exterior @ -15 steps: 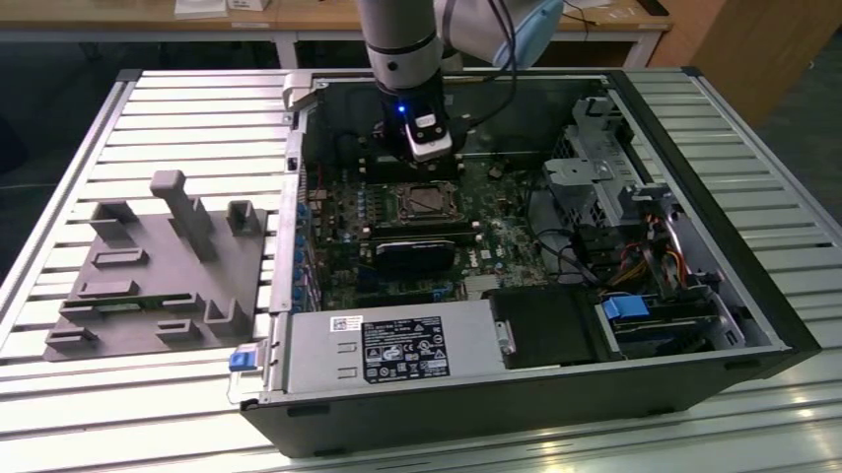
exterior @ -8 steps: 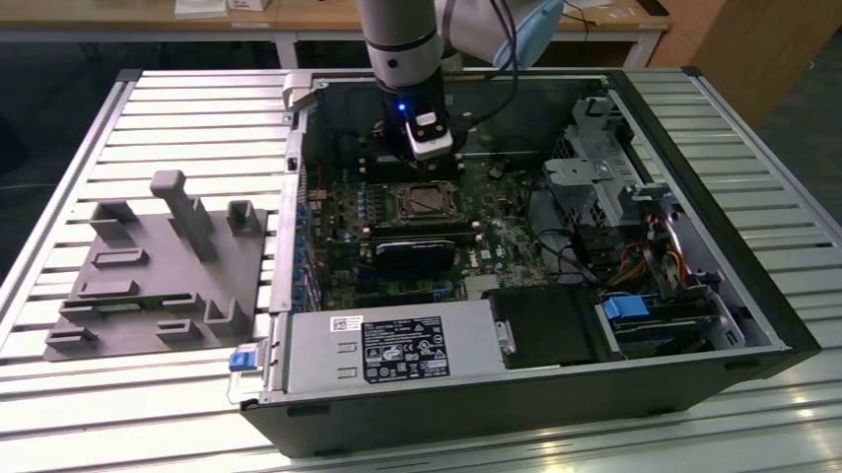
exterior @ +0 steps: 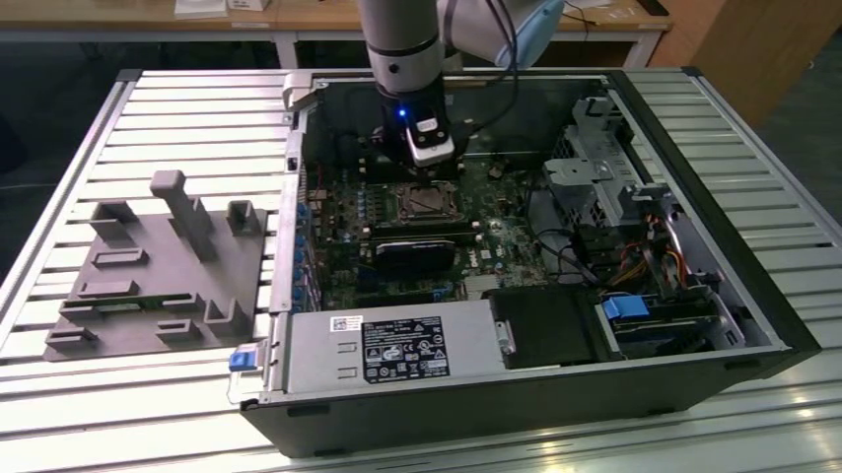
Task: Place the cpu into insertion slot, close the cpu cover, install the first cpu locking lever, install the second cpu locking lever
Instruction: 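Install the first cpu locking lever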
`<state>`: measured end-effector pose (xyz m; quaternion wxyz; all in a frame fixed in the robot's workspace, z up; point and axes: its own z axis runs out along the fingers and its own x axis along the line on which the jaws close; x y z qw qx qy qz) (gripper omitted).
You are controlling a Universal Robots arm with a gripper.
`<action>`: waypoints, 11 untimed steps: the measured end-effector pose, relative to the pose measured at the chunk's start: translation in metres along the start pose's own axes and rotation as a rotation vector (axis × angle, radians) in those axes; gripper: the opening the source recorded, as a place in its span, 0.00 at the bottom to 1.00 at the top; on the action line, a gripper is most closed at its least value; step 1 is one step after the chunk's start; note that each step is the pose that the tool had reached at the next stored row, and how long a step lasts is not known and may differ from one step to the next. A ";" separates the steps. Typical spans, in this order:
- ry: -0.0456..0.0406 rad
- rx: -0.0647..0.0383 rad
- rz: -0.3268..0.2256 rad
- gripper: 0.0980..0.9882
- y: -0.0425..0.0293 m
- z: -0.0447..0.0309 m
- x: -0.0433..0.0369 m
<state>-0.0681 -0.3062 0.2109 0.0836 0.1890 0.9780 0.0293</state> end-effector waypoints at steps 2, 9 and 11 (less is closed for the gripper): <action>0.0057 0.004 -0.001 0.00 -0.0023 0.0000 -0.0010; 0.0350 0.022 -0.010 0.00 -0.0066 0.0004 -0.0035; 0.0489 0.028 -0.014 0.00 -0.0096 0.0008 -0.0065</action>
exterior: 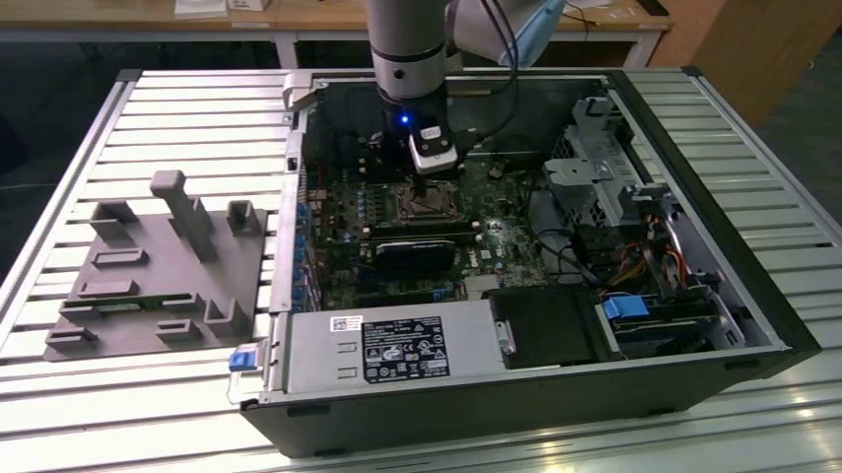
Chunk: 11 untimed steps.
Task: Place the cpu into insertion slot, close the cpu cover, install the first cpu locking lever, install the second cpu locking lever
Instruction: 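Install the first cpu locking lever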
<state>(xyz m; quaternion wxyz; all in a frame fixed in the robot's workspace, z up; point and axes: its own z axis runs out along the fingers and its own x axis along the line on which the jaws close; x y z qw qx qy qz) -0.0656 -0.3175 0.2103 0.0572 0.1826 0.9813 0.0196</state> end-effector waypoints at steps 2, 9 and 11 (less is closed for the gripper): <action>0.0032 0.001 -0.001 0.00 -0.0006 0.0002 -0.0015; 0.0106 0.002 -0.018 0.00 -0.0006 0.0013 -0.0074; 0.0121 -0.001 -0.045 0.00 -0.0005 0.0013 -0.0075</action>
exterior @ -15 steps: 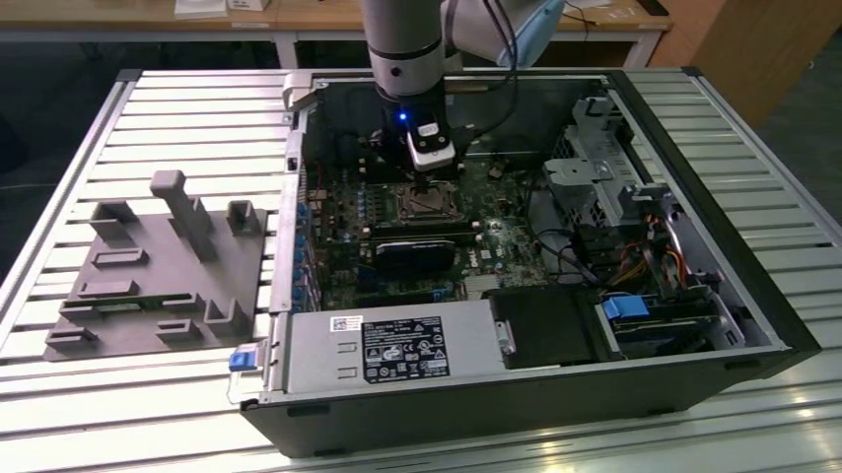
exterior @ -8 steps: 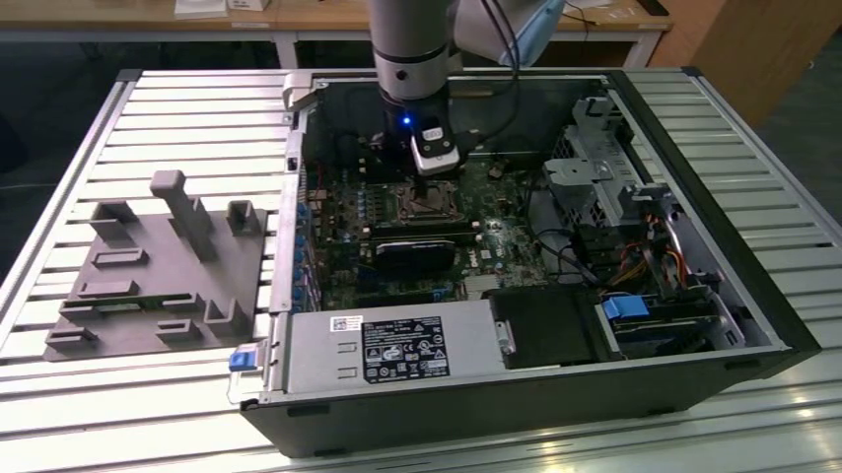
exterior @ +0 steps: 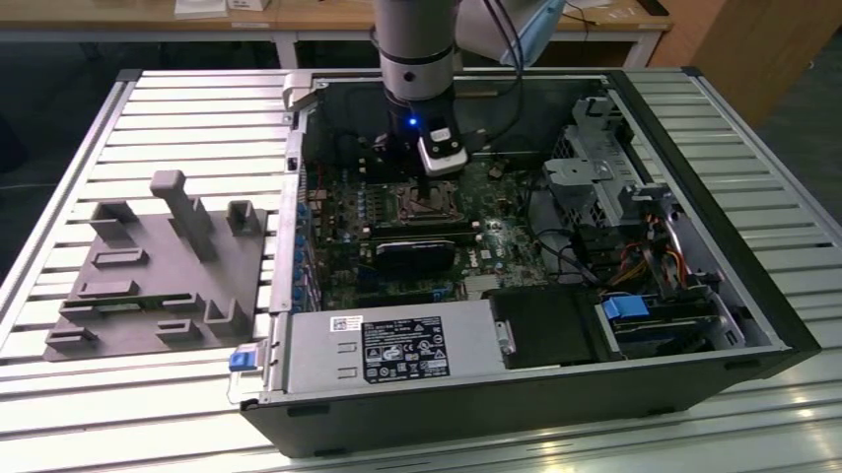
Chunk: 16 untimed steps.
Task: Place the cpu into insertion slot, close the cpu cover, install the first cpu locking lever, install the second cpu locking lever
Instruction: 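Install the first cpu locking lever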
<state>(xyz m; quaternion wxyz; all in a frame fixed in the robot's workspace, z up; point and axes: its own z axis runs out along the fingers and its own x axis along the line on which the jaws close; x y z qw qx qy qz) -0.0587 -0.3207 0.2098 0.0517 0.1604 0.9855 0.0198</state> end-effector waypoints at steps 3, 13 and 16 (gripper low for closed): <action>0.0024 -0.004 -0.044 0.00 0.0000 0.0000 0.0000; 0.0086 -0.011 -0.123 0.00 0.0008 0.0003 -0.0029; 0.0086 -0.011 -0.123 0.00 0.0008 0.0003 -0.0029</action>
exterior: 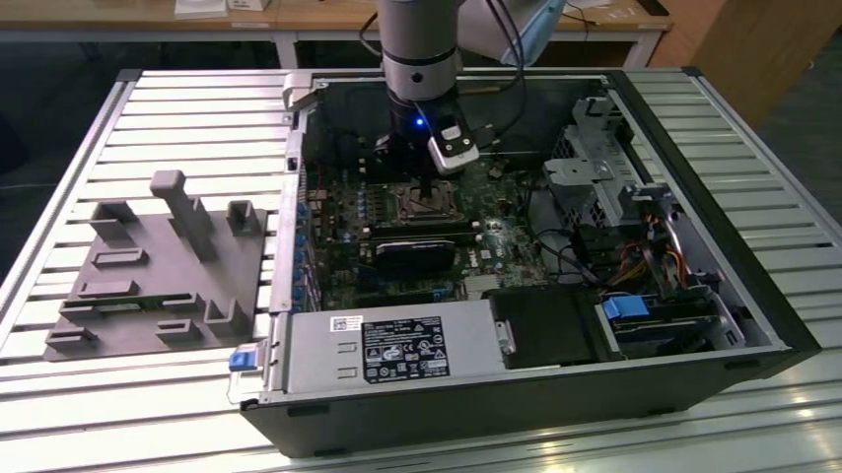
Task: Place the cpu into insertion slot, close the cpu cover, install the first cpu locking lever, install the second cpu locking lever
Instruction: 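Install the first cpu locking lever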
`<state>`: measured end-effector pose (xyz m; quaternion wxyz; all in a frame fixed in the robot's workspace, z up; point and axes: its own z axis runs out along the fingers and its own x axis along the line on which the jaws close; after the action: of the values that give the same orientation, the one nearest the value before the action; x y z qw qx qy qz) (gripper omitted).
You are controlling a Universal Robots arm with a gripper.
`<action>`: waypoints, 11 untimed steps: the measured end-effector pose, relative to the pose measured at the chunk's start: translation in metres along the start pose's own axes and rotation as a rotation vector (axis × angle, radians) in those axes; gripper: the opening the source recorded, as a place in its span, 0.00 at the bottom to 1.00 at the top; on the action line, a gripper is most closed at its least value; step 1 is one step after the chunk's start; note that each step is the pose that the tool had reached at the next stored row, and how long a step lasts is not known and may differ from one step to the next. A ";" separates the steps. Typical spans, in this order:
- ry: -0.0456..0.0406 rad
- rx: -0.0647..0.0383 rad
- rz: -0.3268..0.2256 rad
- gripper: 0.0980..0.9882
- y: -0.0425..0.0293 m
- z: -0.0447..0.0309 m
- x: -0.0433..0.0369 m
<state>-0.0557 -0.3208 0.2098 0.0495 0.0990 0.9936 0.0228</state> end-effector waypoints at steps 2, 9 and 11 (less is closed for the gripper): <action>0.0001 0.000 0.000 0.00 0.0001 -0.0015 -0.0002; -0.0001 0.000 0.000 0.00 0.0008 -0.0143 -0.0014; 0.0000 0.000 0.000 0.00 0.0011 -0.0188 -0.0018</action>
<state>-0.0557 -0.3208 0.2287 0.0495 0.0989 0.9936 0.0228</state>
